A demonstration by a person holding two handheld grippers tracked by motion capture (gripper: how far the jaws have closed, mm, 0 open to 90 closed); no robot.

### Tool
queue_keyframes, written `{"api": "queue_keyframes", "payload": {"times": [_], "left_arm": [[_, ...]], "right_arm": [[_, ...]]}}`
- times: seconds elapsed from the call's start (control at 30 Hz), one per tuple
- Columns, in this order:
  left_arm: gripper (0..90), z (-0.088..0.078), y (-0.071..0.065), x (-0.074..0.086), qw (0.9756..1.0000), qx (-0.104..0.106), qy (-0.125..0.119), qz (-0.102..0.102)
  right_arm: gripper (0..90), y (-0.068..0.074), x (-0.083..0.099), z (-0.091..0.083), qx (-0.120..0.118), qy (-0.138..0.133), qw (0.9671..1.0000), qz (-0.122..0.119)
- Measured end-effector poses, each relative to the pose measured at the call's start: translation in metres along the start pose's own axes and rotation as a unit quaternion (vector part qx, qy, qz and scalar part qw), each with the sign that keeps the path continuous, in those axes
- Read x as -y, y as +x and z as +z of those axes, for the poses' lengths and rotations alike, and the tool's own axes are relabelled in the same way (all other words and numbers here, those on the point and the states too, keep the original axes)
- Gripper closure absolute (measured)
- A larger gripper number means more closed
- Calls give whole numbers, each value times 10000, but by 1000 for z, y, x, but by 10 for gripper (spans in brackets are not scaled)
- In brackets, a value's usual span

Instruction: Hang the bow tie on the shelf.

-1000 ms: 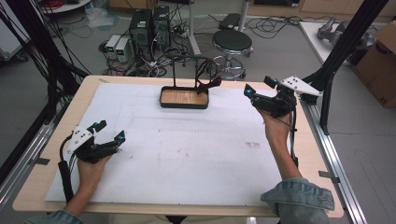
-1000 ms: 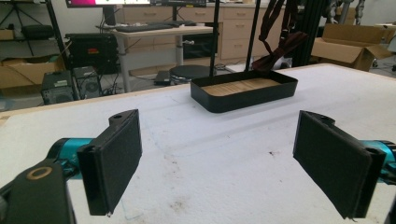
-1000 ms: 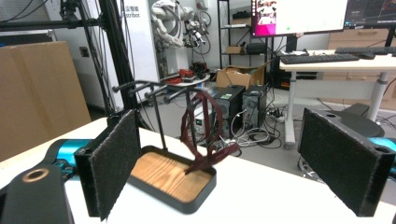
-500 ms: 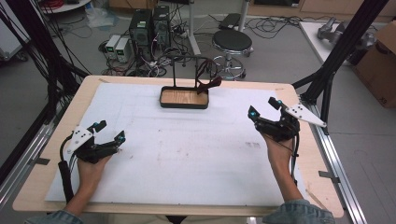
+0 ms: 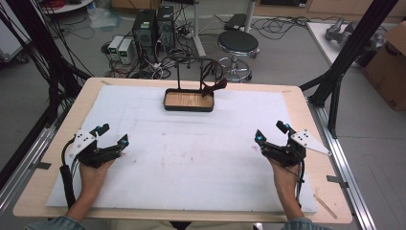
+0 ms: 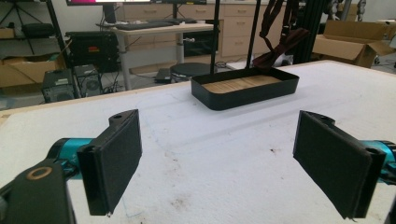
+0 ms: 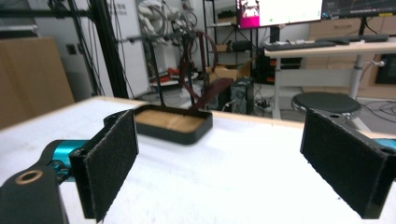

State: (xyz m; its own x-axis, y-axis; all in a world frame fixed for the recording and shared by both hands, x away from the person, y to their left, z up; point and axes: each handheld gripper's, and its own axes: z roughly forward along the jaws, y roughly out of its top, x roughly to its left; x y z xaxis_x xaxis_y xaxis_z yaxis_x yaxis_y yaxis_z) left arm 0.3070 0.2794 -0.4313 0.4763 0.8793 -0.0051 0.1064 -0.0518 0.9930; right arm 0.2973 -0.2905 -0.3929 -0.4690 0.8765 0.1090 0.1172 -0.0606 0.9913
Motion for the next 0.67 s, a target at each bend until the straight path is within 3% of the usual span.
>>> {"api": "queue_keyframes", "payload": {"times": [0.13, 0.27, 0.33, 0.67], "left_arm": [[158, 0, 0, 0, 10000, 0, -3, -7], [158, 0, 0, 0, 10000, -11, -1, 1], [158, 0, 0, 0, 10000, -10, -4, 2], [158, 0, 0, 0, 10000, -27, 13, -9]], "right_arm": [[104, 2, 17, -5, 80, 99, 9999, 19], [105, 2, 22, 0, -64, 574, 9981, 200], [105, 3, 23, 1, -96, 647, 9976, 223], [105, 2, 21, -2, -50, 565, 9981, 260]]}}
